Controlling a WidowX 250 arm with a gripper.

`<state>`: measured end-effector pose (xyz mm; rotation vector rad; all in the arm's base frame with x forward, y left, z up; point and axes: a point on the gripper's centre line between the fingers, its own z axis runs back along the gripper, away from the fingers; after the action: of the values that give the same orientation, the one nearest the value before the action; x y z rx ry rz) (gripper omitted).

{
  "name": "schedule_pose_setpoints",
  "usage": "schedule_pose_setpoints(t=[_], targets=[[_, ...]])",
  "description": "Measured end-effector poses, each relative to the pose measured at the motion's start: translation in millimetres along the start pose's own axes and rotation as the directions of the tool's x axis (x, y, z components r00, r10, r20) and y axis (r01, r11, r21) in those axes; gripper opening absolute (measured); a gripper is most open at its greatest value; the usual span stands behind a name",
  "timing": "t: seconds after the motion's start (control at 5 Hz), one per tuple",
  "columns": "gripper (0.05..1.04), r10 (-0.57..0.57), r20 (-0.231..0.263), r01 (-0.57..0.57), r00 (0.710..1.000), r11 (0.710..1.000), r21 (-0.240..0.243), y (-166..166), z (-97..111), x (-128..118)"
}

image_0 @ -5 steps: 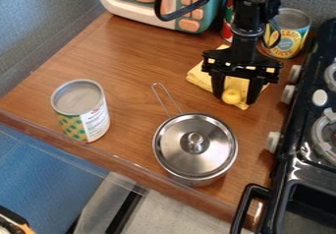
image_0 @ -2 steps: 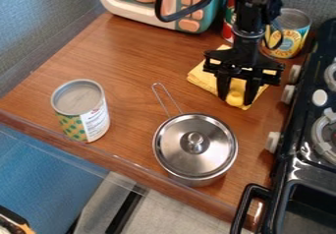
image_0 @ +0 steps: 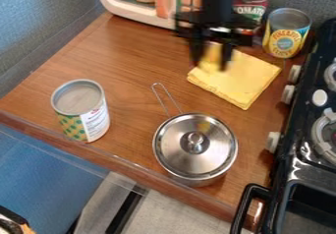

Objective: Put the yellow knife on the lower left side of the table

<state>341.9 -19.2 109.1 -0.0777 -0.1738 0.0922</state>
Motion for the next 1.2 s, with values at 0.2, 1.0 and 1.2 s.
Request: schedule_pose_setpoints(t=[0.2,1.0,1.2], targets=[[0.487,-0.056,0.008,0.056,0.998,0.998,0.037,45,14,-14],[0.487,-0.099,-0.129,0.111,0.987,0.989,0.094,224,-4,-57],[0.487,-0.100,-0.144,0.115,0.985,0.988,0.105,235,-9,-63]])
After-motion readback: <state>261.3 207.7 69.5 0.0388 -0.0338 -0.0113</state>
